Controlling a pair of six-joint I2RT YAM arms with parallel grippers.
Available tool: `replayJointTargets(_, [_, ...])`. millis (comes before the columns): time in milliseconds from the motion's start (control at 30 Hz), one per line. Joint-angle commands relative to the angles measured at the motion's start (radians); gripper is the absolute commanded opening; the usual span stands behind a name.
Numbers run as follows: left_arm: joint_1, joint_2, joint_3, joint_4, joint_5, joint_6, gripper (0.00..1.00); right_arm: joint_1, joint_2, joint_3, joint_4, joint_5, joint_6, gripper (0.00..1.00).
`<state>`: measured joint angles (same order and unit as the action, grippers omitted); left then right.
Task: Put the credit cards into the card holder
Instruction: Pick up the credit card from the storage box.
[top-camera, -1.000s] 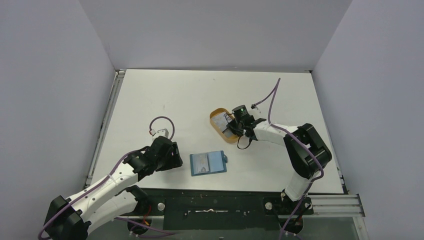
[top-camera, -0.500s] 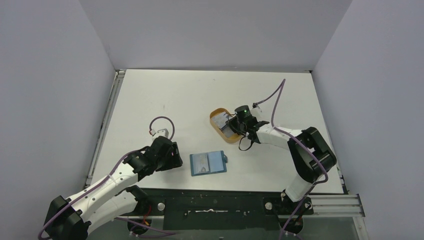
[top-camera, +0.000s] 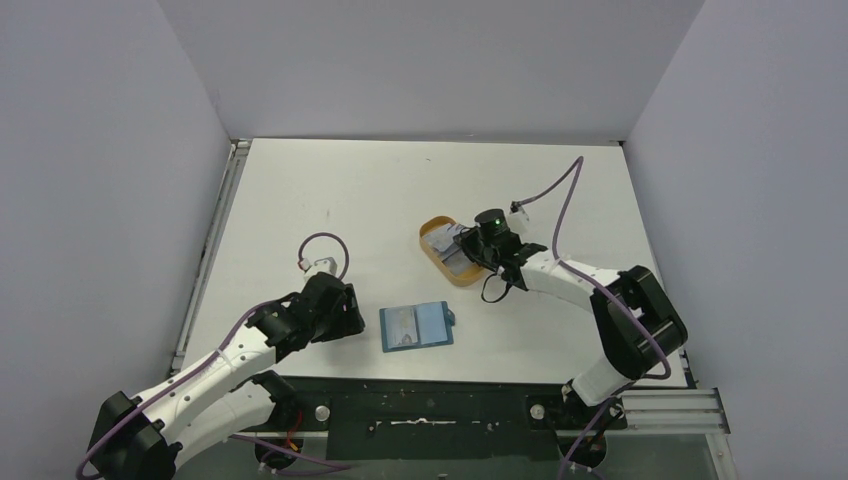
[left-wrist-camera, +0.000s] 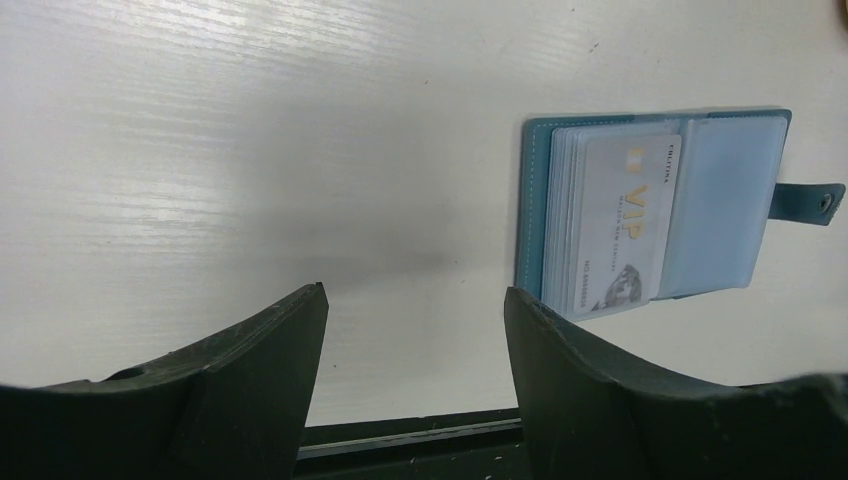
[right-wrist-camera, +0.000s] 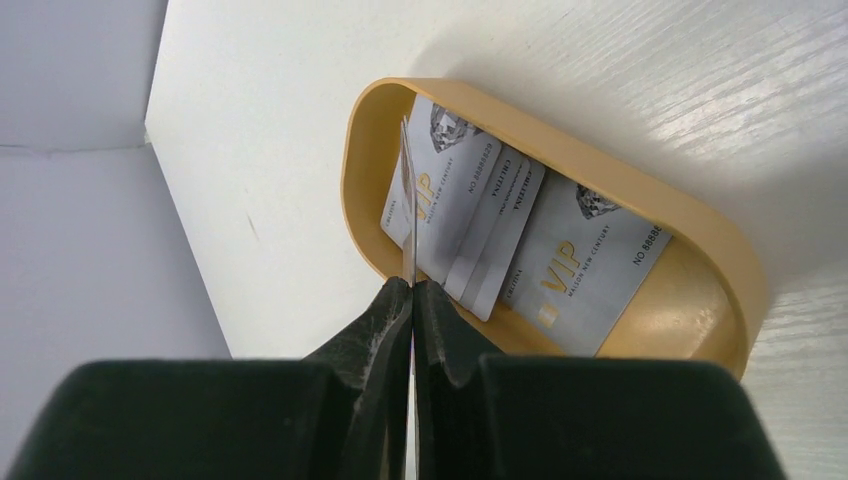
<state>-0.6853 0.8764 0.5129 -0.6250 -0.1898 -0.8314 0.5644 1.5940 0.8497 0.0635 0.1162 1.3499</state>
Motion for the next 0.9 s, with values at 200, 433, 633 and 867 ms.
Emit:
replayJointTargets(200, [0.006,-0.052,0.118,-0.037,-0.090,0.016,0.64,0.009,-0.232,0.021,-0.139,0.011,-0.052,0.00])
replayJointTargets(433, [0.010,-0.181,0.216,-0.025,-0.126,0.088,0.71,-0.018,-0.531,0.045,-0.306,-0.203,-0.274,0.00])
replayJointTargets(633, [0.012,-0.285,0.195,0.166,-0.030,0.134,0.79,-0.064,-0.693,0.099,-0.546,-0.303,-0.368,0.00])
replayJointTargets(867, [0.013,-0.292,0.156,0.378,0.161,0.119,0.91,-0.072,-0.758,0.109,-0.539,-0.454,-0.418,0.00])
